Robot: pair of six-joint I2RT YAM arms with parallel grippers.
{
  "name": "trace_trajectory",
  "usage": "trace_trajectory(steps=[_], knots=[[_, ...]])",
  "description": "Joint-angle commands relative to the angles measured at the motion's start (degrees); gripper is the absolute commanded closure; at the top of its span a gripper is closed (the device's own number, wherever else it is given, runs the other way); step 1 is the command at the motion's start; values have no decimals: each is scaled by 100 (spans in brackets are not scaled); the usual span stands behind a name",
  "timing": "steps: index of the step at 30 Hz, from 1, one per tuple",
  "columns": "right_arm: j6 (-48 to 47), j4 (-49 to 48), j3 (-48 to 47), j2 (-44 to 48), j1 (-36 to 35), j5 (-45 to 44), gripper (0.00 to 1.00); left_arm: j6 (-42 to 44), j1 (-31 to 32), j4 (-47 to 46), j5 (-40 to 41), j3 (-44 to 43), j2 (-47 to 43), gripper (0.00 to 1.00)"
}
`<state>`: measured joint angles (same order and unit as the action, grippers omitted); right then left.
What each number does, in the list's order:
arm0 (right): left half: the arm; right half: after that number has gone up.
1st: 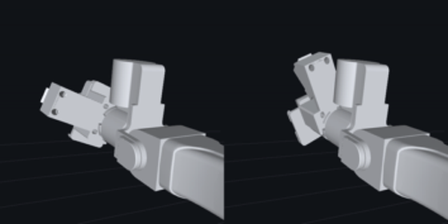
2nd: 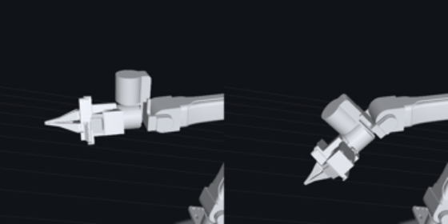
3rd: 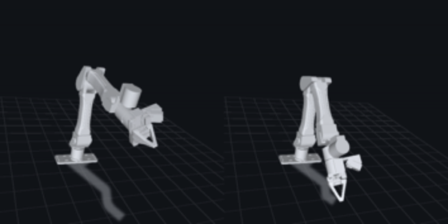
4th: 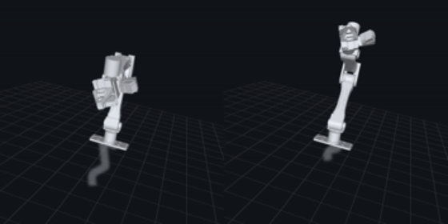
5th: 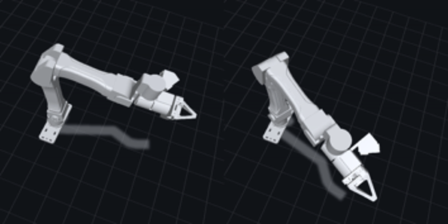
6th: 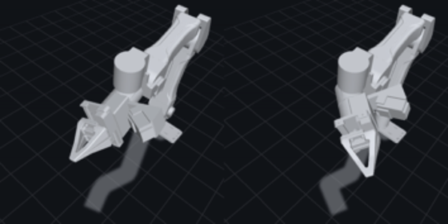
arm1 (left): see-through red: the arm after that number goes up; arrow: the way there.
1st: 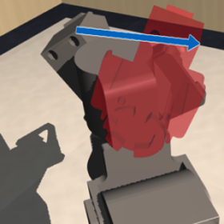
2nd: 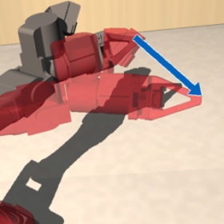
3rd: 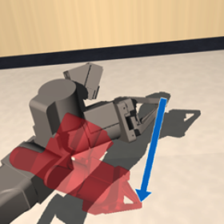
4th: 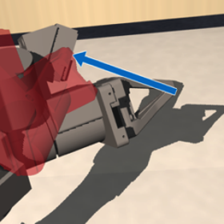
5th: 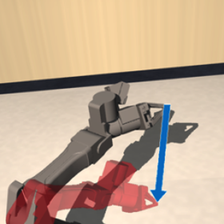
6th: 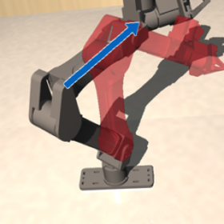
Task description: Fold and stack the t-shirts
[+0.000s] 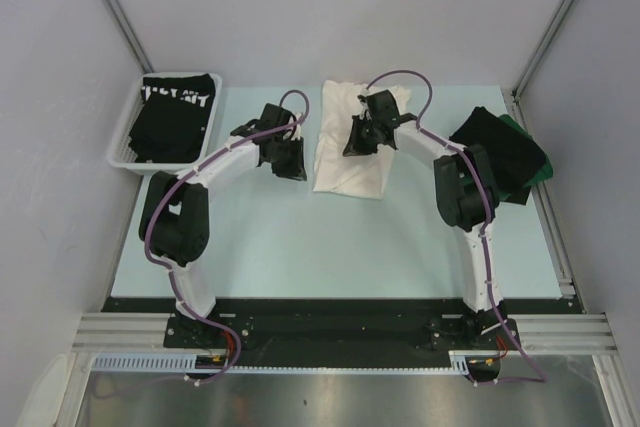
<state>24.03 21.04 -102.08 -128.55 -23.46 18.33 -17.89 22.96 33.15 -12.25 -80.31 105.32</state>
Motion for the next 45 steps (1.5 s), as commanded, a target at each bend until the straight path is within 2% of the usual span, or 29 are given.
trace_trajectory(steps=[1, 7, 18, 22, 31, 45], knots=[[31, -231, -49, 32, -62, -39, 100, 128, -46, -115, -84, 7, -249, 78], [-284, -127, -390, -415, -27, -363, 100, 207, -46, -63, -49, -89, -170, 78], [-602, 199, -1963, -1286, 254, -567, 100, 365, -108, 60, 21, 33, -187, 78], [-575, 190, -2236, -1444, 386, -558, 100, 356, -116, 17, 12, 103, -187, 78], [-601, 120, -2237, -1734, 553, -435, 100, 347, -125, 25, -14, 112, -152, 78], [5, -161, -2518, -1682, 545, -22, 100, 321, -116, 25, -32, 235, -213, 78]])
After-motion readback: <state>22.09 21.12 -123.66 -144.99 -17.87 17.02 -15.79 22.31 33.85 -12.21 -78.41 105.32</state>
